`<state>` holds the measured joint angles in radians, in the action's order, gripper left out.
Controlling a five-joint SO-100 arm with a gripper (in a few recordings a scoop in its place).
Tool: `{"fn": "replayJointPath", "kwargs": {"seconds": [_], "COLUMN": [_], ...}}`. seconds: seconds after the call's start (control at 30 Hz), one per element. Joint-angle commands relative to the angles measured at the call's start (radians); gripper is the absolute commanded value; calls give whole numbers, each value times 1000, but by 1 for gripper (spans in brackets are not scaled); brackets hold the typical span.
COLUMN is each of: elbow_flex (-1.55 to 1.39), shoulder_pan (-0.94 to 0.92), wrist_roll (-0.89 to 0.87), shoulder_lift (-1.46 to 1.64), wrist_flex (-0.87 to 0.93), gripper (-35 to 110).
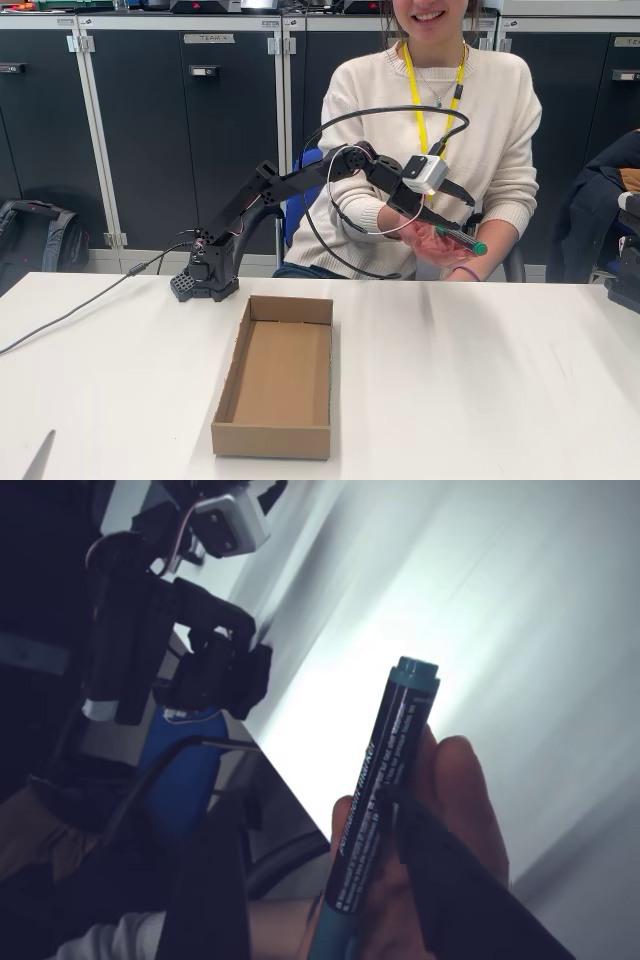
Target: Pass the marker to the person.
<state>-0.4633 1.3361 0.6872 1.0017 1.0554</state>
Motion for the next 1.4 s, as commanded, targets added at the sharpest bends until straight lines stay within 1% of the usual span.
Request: {"fn": "replayJointPath", "kwargs": {"seconds": [0.0, 0.17, 0.37, 0.47, 0.6, 1.37], "elbow_flex": [-67, -241, -390, -445, -506, -551], "shoulder_pan": [-34, -104, -156, -184, -212, -229], "wrist_roll": [11, 20, 34, 17, 5, -21], "shoulder_lift": [187, 330, 440, 474, 509, 540], "wrist_flex": [37, 63, 153, 156, 114, 81], "gripper": [24, 23, 22, 22, 22, 23]}}
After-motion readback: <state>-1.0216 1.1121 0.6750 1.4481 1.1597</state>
